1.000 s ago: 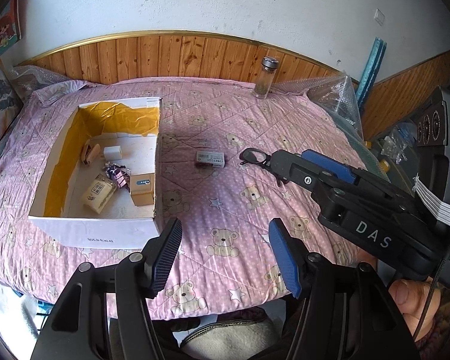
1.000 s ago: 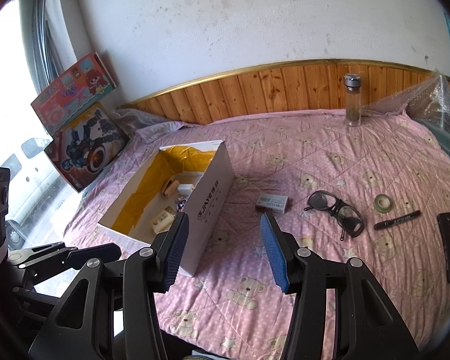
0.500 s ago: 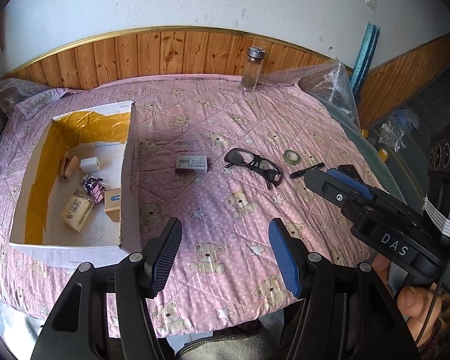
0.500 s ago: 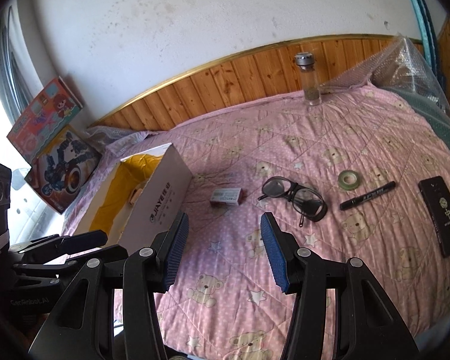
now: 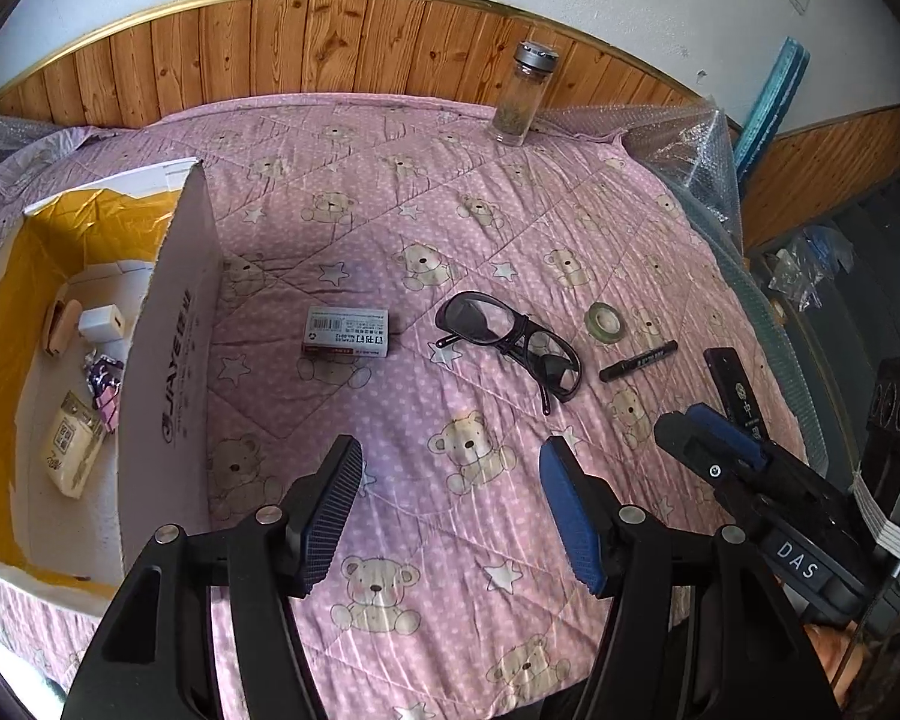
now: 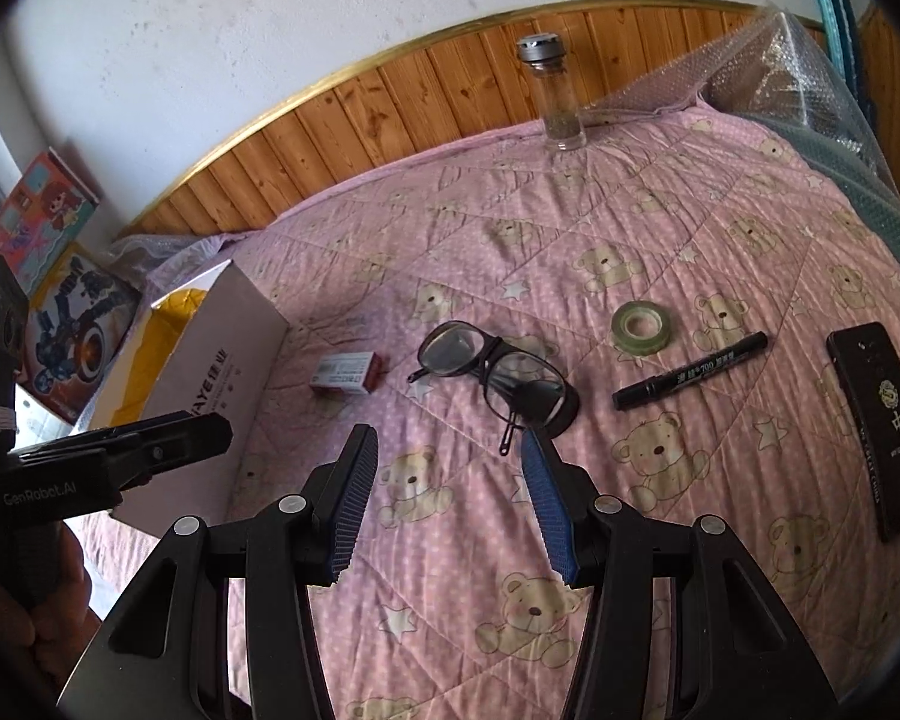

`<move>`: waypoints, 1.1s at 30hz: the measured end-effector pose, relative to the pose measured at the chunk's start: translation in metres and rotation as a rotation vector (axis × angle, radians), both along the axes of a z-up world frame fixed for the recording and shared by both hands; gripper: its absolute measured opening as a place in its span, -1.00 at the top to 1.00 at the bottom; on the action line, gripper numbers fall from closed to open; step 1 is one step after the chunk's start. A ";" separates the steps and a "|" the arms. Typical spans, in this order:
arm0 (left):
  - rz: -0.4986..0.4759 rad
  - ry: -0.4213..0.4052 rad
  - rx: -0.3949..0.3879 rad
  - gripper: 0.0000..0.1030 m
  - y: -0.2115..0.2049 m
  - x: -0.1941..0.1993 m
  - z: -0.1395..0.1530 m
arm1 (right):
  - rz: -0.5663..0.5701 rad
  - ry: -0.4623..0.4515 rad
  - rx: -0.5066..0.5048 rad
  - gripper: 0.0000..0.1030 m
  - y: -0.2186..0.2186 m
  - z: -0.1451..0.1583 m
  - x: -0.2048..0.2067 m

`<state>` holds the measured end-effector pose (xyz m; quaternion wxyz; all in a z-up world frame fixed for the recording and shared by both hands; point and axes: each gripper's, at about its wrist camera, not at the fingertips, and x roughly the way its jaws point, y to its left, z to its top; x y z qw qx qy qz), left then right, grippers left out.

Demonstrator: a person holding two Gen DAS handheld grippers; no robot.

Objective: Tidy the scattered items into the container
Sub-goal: 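Grasp the white staples box with the left tool while the right tool grasps the black glasses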

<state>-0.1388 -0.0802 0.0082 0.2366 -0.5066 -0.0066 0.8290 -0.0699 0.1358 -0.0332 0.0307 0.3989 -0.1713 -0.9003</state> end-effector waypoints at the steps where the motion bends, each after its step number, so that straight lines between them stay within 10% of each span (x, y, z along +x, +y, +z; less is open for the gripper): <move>1: 0.003 -0.009 -0.001 -0.26 0.004 -0.006 -0.004 | 0.006 -0.007 0.007 -0.04 0.002 -0.003 -0.005; 21: 0.174 -0.088 -0.103 -0.31 0.028 -0.126 -0.121 | 0.373 -0.168 0.293 -0.18 -0.019 -0.082 -0.139; 33: 0.171 -0.010 -0.107 -0.42 0.016 -0.149 -0.130 | 0.351 -0.196 0.212 -0.12 -0.006 -0.105 -0.161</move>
